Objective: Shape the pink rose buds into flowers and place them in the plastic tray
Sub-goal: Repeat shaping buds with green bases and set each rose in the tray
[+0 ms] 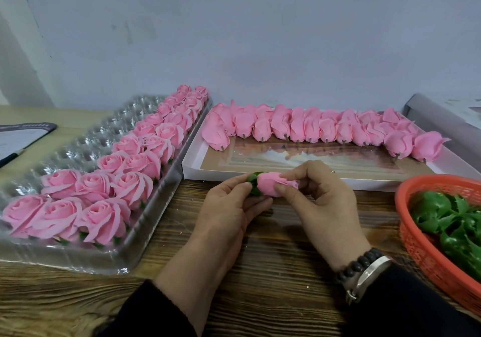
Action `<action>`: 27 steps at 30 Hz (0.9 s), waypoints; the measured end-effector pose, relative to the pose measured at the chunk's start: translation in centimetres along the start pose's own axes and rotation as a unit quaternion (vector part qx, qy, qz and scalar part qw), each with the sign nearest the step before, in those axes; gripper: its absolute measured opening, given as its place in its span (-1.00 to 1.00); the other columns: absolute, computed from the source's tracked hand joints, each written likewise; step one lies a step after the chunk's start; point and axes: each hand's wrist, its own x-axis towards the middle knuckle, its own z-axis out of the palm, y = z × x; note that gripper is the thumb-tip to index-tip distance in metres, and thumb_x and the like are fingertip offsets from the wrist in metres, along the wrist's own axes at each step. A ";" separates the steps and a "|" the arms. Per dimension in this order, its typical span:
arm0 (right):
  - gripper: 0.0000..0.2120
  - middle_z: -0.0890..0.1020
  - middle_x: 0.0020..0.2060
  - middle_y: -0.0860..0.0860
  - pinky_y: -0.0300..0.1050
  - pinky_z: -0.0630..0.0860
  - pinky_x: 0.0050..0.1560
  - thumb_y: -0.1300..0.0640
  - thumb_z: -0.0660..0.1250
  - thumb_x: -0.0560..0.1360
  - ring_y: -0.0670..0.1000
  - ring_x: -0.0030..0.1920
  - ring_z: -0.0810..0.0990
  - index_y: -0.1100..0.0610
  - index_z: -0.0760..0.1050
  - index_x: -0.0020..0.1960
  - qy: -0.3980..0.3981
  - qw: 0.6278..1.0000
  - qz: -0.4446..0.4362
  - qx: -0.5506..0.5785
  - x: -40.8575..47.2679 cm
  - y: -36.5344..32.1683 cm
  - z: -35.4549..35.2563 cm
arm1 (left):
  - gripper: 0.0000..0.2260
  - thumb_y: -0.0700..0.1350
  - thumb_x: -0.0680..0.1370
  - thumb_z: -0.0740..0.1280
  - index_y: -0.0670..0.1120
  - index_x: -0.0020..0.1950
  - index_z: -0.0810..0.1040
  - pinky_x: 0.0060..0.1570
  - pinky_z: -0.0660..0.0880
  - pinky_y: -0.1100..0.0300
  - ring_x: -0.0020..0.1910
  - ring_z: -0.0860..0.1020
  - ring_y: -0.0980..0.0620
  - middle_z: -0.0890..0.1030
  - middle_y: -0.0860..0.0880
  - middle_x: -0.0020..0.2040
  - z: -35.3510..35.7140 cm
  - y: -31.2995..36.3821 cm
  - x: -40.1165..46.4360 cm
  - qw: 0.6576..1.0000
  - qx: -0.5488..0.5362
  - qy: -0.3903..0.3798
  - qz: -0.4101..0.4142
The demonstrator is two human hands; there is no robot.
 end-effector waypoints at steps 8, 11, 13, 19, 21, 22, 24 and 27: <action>-0.81 0.61 -0.23 0.13 0.14 0.52 -0.10 0.25 0.47 0.36 0.14 -0.18 0.57 0.00 0.52 -0.26 -0.011 1.000 -0.004 -0.012 0.1 0.4 -0.1 | -0.77 -0.28 0.59 0.13 -0.17 0.03 0.57 -0.14 0.61 0.23 -0.15 0.66 0.02 0.68 -0.17 -0.09 0.1 -0.1 -0.5 0.995 0.086 -0.052 0.005; -0.77 0.60 -0.24 0.10 0.14 0.51 -0.12 0.26 0.47 0.37 0.12 -0.19 0.56 -0.04 0.52 -0.26 -0.012 1.000 -0.008 -0.015 0.2 0.5 -0.2 | -0.72 -0.31 0.60 0.10 -0.11 0.01 0.59 -0.10 0.60 0.25 -0.13 0.65 0.05 0.68 -0.15 -0.08 0.3 0.0 -0.8 0.989 0.124 -0.074 0.018; -0.69 0.58 -0.25 0.09 0.06 0.51 -0.15 0.30 0.45 0.38 0.10 -0.21 0.55 -0.10 0.50 -0.29 -0.009 1.000 -0.010 -0.021 0.3 0.6 -0.3 | -0.70 -0.33 0.59 0.10 -0.09 0.04 0.60 -0.08 0.59 0.27 -0.09 0.65 0.06 0.68 -0.14 -0.05 0.3 0.0 -1.0 0.984 0.151 -0.089 0.026; -0.67 0.58 -0.27 0.08 -0.01 0.49 -0.17 0.31 0.45 0.38 0.06 -0.23 0.54 -0.10 0.47 -0.30 -0.007 0.999 -0.021 -0.024 0.4 0.5 -0.5 | -0.65 -0.43 0.48 0.26 -0.03 0.10 0.57 -0.12 0.53 0.36 -0.07 0.63 0.12 0.68 -0.02 -0.10 -0.1 0.0 -1.0 0.945 0.280 -0.133 0.103; -0.69 0.58 -0.26 0.09 0.03 0.50 -0.14 0.31 0.44 0.38 0.09 -0.21 0.55 -0.08 0.48 -0.28 -0.014 0.999 -0.018 -0.024 0.3 0.5 -0.4 | -0.65 -0.39 0.46 0.31 0.04 0.06 0.55 -0.17 0.49 0.37 -0.15 0.60 0.15 0.65 0.03 -0.15 -0.1 0.1 -1.0 0.908 0.374 -0.096 0.163; -0.70 0.58 -0.26 0.09 0.02 0.49 -0.15 0.32 0.44 0.38 0.08 -0.21 0.55 -0.07 0.49 -0.26 -0.020 0.999 -0.021 -0.022 0.2 0.5 -0.3 | -0.65 -0.36 0.44 0.34 0.04 0.08 0.54 -0.15 0.50 0.34 -0.14 0.59 0.13 0.63 0.01 -0.13 -0.1 0.1 -0.9 0.890 0.409 -0.074 0.186; -0.72 0.58 -0.26 0.03 -0.07 0.48 -0.16 0.31 0.44 0.39 0.01 -0.22 0.54 -0.06 0.50 -0.24 -0.041 0.998 -0.038 -0.018 0.1 0.3 -0.2 | -0.59 -0.29 0.41 0.39 0.01 0.20 0.48 -0.04 0.51 0.23 -0.05 0.56 0.06 0.57 -0.05 0.01 -0.3 -0.1 -0.6 0.868 0.452 -0.039 0.204; -0.84 0.55 -0.26 -0.11 -0.34 0.42 -0.19 0.21 0.41 0.37 -0.15 -0.22 0.51 -0.04 0.54 -0.21 -0.098 0.992 -0.069 -0.030 -0.3 -0.4 0.1 | -0.47 -0.20 0.37 0.44 0.04 0.29 0.37 -0.04 0.45 0.32 0.05 0.49 0.04 0.49 -0.05 0.12 -0.5 -0.5 -0.6 0.844 0.497 -0.031 0.199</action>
